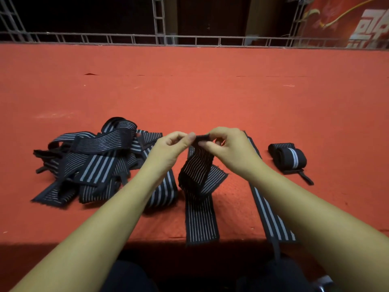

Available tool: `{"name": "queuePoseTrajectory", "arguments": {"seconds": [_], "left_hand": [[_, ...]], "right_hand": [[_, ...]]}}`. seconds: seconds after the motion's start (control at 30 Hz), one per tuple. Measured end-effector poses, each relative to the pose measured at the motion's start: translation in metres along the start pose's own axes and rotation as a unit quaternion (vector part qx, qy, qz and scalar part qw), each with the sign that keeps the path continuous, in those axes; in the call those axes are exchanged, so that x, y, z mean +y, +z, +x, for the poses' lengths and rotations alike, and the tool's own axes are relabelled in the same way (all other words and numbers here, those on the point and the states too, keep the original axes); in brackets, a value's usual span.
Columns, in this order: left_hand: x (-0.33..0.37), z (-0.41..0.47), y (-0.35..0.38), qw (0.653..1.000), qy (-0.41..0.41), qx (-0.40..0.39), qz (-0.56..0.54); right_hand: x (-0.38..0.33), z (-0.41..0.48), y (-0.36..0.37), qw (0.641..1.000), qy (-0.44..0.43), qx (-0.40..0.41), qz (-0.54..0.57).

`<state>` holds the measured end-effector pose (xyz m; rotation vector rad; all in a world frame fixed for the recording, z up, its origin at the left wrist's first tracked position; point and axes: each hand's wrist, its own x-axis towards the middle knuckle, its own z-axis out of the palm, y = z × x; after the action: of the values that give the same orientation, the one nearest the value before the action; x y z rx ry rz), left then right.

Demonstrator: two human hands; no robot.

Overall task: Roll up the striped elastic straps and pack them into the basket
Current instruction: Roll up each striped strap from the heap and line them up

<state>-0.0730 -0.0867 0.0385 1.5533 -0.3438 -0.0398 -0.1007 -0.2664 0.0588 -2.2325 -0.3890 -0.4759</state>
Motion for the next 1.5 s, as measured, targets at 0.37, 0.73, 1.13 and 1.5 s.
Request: {"name": "queuePoseTrajectory", "arguments": {"seconds": [0.37,0.73,1.13,1.5], "left_hand": [[-0.006,-0.007,0.011,0.996,-0.032,-0.088,0.001],[-0.040,-0.044,0.017,0.967,-0.162,-0.191,-0.046],[-0.097,-0.070,0.008,0.966,-0.164,-0.163,0.119],[-0.112,-0.082,0.007,0.940,-0.111,-0.124,0.298]], "right_hand": [[0.017,0.015,-0.024,0.905,0.290,-0.034,0.309],[0.068,0.045,-0.038,0.855,0.342,0.178,0.346],[0.068,0.058,-0.010,0.924,0.204,0.170,0.275],[0.071,0.051,0.016,0.944,0.191,0.139,0.230]]}}
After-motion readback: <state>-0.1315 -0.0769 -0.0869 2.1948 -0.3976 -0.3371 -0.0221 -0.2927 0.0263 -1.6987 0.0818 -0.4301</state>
